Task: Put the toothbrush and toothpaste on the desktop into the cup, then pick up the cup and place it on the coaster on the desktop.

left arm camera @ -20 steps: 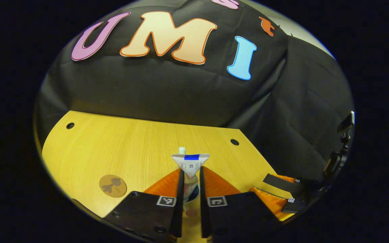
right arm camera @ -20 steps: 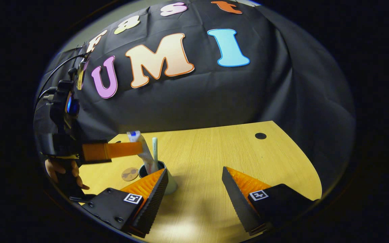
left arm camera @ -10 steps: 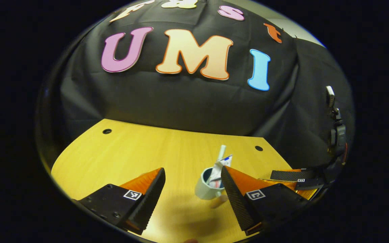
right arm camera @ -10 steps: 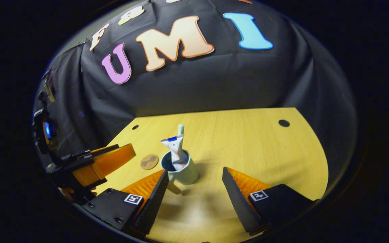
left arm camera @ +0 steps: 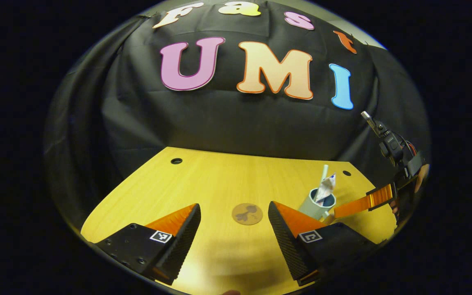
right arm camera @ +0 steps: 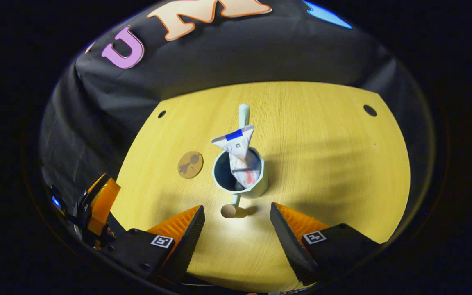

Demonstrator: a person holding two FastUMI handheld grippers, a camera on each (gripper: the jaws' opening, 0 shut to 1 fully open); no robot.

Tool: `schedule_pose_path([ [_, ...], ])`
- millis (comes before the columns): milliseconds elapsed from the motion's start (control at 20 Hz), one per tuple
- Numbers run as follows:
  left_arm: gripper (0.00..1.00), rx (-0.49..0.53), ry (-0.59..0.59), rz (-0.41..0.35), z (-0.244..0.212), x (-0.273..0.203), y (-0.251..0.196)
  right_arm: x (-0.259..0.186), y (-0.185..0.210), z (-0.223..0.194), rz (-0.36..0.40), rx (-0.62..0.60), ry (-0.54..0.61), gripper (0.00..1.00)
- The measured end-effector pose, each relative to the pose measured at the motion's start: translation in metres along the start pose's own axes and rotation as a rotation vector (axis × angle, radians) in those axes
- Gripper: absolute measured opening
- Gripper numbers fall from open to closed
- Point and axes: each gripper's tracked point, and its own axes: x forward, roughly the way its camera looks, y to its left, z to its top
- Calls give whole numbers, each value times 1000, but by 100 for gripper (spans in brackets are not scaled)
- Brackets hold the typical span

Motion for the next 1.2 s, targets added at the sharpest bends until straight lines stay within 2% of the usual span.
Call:
schedule_pose_path([
  [50,95,-6,3,12,-3,-4,10,8,2,0,-8,-3,26,94],
  [100,96,-13,6,25,-6,-7,20,14,2,0,-24,-6,49,99],
  [150,95,-19,9,35,-10,-10,28,21,4,-1,-33,-12,71,99],
  [200,96,-24,15,46,-14,-13,37,28,5,-1,-46,-17,95,94],
  [250,96,-30,20,54,-17,-16,44,34,4,-3,-58,-22,120,98],
  [300,95,-38,25,65,-21,-19,50,41,4,-5,-70,-25,145,99],
  [350,95,-47,30,74,-22,-22,56,47,2,-7,-83,-26,163,94],
  [400,95,-55,36,80,-26,-25,62,53,-1,-9,-101,-29,181,98],
  [550,95,-63,47,101,-32,-28,77,67,-6,-12,-124,-30,217,99],
  [600,96,-62,51,106,-34,-28,81,70,-5,-11,-124,-22,223,91],
  [650,96,-62,52,109,-34,-29,84,73,-7,-10,-127,-15,227,95],
  [700,95,-62,53,110,-35,-28,86,76,-7,-9,-133,-11,228,85],
  [750,96,-60,56,111,-35,-28,88,78,-10,-9,-142,-11,230,88],
  [900,95,-56,58,108,-35,-26,91,71,-17,-6,-150,-12,243,70],
  [1050,95,-53,67,98,-34,-23,91,76,-20,-10,-153,-28,246,33],
  [1200,95,-47,65,86,-32,-19,91,81,-15,-11,-161,-62,231,29],
])
